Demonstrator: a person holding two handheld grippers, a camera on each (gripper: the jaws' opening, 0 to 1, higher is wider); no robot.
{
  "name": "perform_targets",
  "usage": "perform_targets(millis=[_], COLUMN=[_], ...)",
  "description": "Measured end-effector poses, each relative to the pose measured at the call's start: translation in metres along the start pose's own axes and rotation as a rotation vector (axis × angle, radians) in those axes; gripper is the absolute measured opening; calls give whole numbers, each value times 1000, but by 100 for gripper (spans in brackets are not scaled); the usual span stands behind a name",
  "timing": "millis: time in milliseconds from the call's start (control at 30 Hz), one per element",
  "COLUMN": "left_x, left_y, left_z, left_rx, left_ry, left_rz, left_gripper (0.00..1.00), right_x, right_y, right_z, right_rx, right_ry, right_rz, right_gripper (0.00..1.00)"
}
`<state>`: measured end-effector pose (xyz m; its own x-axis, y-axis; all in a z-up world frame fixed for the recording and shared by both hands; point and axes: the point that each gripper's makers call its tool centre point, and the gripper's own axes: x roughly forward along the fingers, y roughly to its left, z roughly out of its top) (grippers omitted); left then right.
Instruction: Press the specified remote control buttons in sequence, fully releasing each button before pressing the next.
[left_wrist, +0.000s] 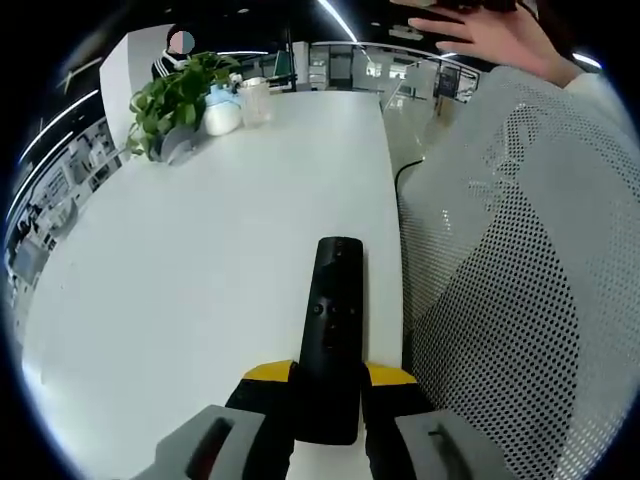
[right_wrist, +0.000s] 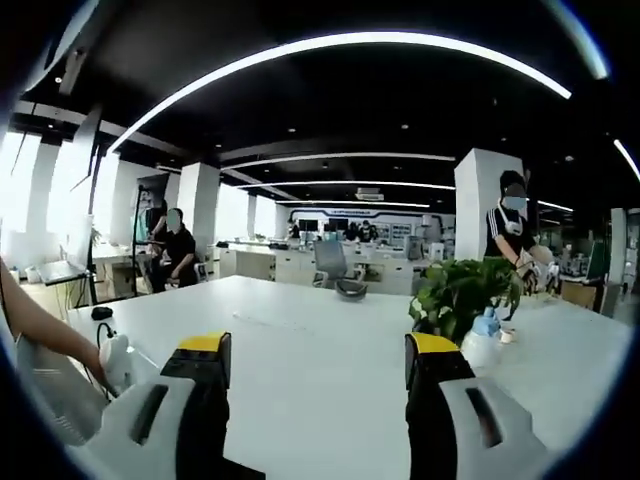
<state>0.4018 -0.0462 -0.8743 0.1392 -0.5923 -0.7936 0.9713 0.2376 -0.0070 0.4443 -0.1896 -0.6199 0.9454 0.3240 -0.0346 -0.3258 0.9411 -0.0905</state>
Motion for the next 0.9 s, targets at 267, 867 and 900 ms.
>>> perform_targets(millis=[267,867,900], left_x=[0,0,0], left_y=[0,0,0], left_z=[0,1,1], left_rx=[0,-15,-15], left_ry=[-1,-1,0], left_rz=[3,14,14], left_gripper=[25,25,25], right_x=[7,-7,-7], right_y=[-23,-59,-58], right_z=[-8,-43,-42], right_rx=[-79,44,39], right_ry=[31,200,199], right_rz=[-128,-270,-270], right_gripper=[94,100,100])
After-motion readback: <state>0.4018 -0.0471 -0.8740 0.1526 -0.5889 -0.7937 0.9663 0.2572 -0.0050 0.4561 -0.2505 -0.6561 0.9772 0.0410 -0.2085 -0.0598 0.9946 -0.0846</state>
